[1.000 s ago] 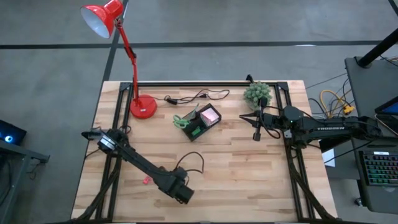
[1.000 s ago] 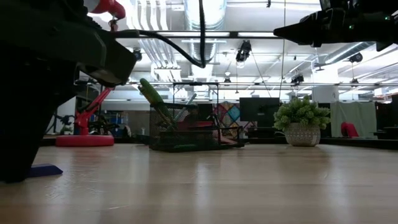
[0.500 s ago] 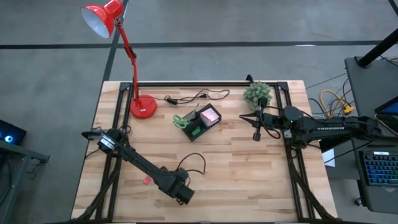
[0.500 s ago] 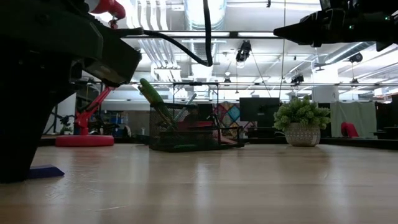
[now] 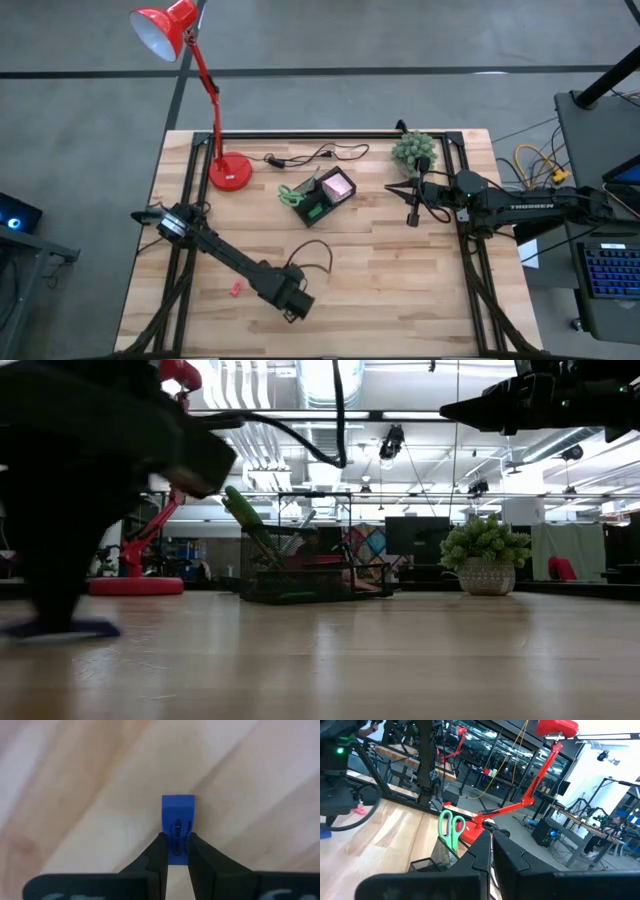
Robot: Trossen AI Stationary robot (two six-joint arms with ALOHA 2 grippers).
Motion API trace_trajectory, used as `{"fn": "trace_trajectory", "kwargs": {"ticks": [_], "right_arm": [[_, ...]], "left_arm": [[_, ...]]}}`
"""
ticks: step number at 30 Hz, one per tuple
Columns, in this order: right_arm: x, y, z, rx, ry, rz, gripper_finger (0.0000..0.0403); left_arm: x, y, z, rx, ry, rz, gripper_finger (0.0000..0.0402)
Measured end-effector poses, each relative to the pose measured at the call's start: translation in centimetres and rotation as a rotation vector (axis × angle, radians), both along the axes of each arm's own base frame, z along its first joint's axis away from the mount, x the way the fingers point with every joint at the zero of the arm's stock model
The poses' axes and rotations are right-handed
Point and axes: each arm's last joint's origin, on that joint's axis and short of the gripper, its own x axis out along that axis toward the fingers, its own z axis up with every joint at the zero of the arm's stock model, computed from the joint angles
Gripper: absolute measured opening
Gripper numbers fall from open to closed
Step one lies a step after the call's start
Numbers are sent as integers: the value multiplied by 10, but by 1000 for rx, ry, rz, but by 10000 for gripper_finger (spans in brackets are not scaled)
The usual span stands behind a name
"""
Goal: Pick and place office supplies into organizer
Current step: Put the blue eraser into the black desk organizer
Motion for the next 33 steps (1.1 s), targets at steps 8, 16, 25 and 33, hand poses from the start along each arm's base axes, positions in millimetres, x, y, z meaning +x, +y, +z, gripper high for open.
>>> {"fn": "trace_trajectory", "kwargs": {"ticks": [8, 16, 25, 33], "right_arm": [[0, 0, 0, 0, 0, 0, 9], [0, 0, 0, 0, -1, 0, 8], [0, 0, 0, 3, 1, 0, 8], [0, 0, 0, 3, 2, 0, 8]], "left_arm": [[18, 33, 10, 8, -50, -48, 36], [46, 69, 33, 159, -185, -151, 36], [61, 113, 45, 543, -247, -139, 36], [66, 140, 41, 609, -252, -86, 36]]}}
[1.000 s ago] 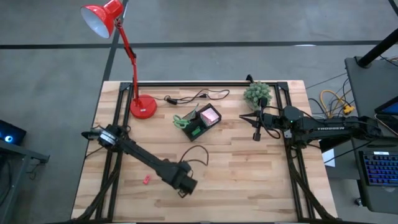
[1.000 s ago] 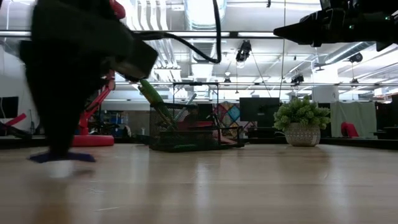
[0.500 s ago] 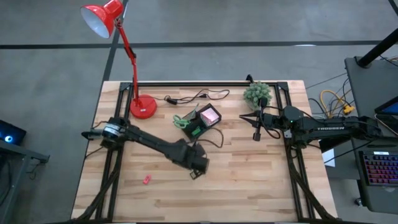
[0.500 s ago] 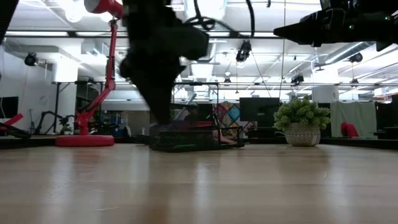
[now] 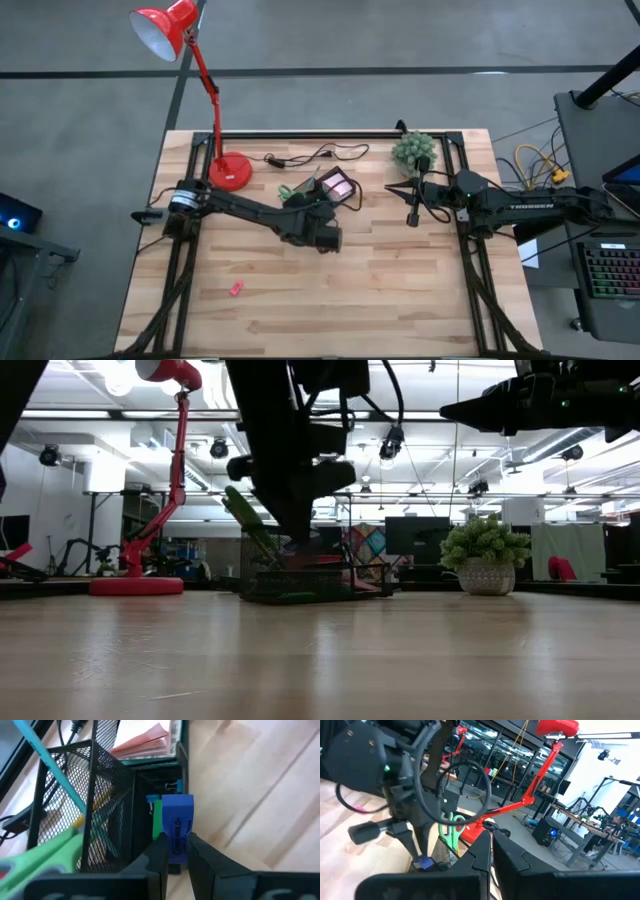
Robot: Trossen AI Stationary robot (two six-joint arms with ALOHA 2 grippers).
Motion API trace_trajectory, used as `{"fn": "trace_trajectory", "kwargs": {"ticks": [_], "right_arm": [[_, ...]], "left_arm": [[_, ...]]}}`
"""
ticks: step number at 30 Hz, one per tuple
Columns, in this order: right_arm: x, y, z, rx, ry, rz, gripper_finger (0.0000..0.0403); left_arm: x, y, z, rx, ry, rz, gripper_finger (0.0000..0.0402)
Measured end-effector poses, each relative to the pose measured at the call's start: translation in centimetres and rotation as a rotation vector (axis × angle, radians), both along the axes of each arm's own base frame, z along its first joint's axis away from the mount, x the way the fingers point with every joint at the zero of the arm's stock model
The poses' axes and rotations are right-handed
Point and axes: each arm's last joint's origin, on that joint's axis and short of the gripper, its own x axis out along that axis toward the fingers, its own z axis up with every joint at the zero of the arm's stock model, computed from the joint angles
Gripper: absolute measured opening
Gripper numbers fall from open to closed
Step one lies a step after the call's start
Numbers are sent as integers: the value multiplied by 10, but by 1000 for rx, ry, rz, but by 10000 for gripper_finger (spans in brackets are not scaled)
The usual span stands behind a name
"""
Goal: Pick and place office supplies into organizer
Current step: Put the blue eraser into the black desk organizer
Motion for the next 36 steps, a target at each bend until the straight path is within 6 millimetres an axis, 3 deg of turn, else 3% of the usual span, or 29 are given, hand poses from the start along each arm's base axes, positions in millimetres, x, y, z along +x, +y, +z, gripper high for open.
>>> {"fn": "trace_trajectory", "kwargs": {"ticks": [10, 28, 36], "right_arm": [[0, 0, 0, 0, 1, 0, 8], [0, 0, 0, 1, 1, 0, 8], [0, 0, 0, 1, 1, 0, 8]], "left_arm": [[1, 16, -2, -12, 9, 30, 36], [-1, 17, -7, -17, 39, 23, 36], [-1, 19, -8, -20, 36, 35, 78]]}}
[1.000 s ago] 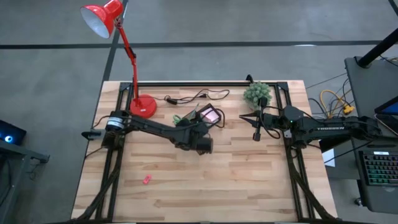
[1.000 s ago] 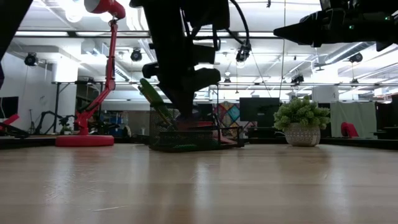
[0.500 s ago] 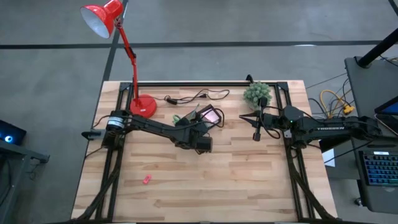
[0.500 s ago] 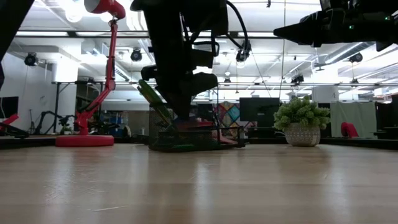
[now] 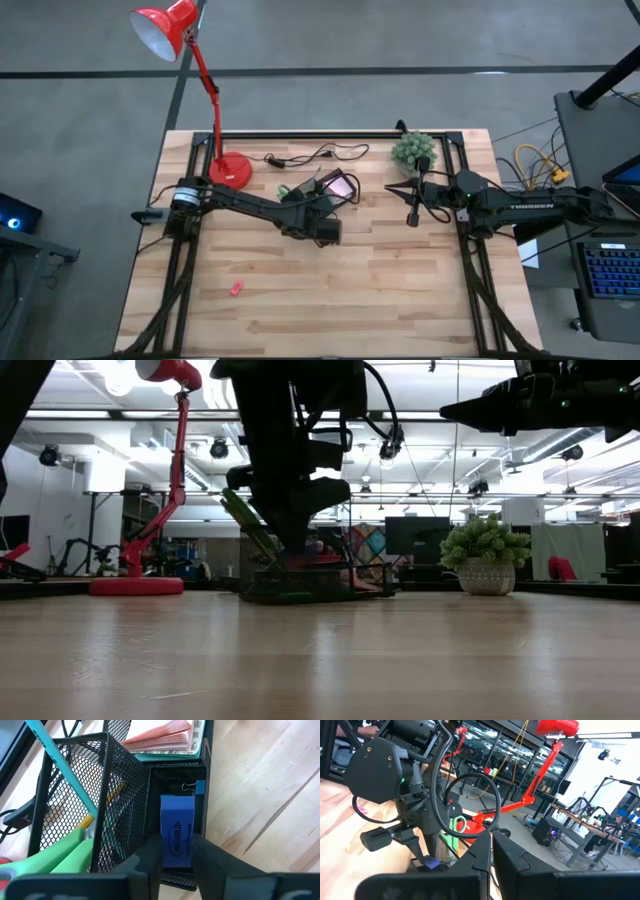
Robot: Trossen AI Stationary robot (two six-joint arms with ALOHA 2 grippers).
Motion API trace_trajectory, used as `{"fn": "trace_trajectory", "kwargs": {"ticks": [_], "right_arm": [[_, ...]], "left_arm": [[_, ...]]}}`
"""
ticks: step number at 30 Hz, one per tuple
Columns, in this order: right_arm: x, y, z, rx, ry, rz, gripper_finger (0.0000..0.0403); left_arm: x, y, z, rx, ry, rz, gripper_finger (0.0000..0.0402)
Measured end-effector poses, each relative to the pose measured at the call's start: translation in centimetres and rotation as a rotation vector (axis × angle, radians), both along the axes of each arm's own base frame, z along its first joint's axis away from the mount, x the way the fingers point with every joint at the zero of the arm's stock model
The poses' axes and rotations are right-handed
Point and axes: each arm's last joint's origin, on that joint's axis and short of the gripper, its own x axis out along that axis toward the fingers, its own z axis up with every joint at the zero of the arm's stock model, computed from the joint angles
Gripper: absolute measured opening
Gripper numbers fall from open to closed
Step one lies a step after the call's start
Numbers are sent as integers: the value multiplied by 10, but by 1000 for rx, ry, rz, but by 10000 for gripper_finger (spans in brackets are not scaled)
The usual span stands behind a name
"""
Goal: Pick and place office supplies into organizer
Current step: Put the blue eraser into the black desk organizer, then put the pink eraser into the black desk organizer
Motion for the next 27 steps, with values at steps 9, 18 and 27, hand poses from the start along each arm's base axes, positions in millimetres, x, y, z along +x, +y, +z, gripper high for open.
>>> {"fn": "trace_trajectory", "kwargs": {"ticks": [9, 18, 27], "right_arm": [[0, 0, 0, 0, 0, 0, 8], [0, 0, 0, 0, 0, 0, 8], [0, 0, 0, 0, 1, 0, 8]], "left_arm": [[0, 0, 0, -5, 0, 0, 131], [2, -6, 16, -72, -43, -28, 139], [-13, -41, 48, -425, -73, -179, 139]]}}
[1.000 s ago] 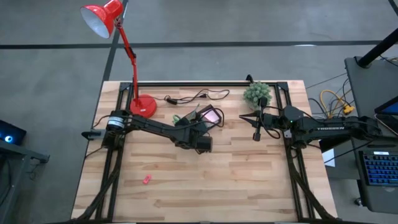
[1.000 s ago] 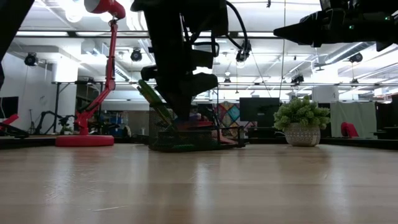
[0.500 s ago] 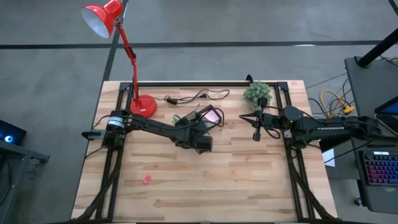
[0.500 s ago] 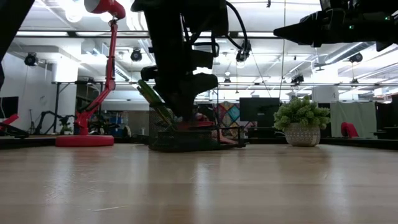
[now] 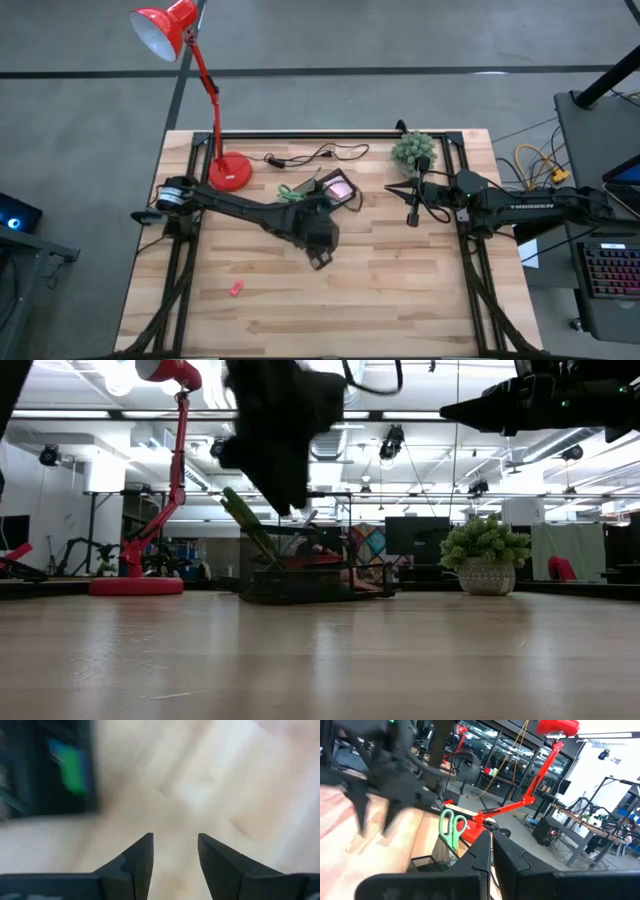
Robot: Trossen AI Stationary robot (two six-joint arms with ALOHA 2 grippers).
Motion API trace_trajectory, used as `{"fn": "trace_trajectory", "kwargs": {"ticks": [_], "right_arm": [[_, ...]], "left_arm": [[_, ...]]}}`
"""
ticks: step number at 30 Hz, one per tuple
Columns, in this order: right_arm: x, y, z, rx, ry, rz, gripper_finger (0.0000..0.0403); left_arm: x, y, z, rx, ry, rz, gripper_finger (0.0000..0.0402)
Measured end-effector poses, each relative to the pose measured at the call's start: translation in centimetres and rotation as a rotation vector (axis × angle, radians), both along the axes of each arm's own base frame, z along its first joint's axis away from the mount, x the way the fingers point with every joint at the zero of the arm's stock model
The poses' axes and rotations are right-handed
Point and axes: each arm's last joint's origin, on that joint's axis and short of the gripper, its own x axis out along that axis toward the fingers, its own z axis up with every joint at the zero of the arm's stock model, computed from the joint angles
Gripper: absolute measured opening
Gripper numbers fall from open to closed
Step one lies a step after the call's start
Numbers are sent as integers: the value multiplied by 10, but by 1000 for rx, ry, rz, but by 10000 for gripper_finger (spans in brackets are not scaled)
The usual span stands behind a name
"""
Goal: Pick and place office supplies into organizer
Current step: Put the pink eraser into the black desk organizer
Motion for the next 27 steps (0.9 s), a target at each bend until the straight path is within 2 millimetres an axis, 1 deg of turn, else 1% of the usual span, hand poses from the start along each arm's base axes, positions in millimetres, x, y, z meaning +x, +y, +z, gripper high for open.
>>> {"fn": "trace_trajectory", "kwargs": {"ticks": [2, 5, 9, 14, 16, 18, 22, 25, 27], "right_arm": [[0, 0, 0, 0, 1, 0, 8], [0, 0, 0, 0, 1, 0, 8], [0, 0, 0, 1, 2, 0, 8], [0, 0, 0, 8, 2, 1, 8], [0, 0, 0, 8, 1, 0, 8], [0, 0, 0, 8, 2, 1, 8], [0, 0, 0, 8, 2, 1, 8], [0, 0, 0, 8, 2, 1, 8], [0, 0, 0, 8, 2, 1, 8]], "left_arm": [[-8, -13, 4, -67, 25, -6, 139], [-24, -30, 3, -120, 141, 55, 139], [-50, -52, 3, -118, 304, 162, 139], [-75, -83, -6, -148, 431, 221, 139], [-83, -94, -11, -155, 456, 250, 139], [-91, -102, -16, -125, 461, 286, 139], [-113, -112, -33, -53, 527, 382, 139], [-132, -112, -44, -42, 583, 444, 139], [-141, -110, -49, -54, 591, 477, 139]]}}
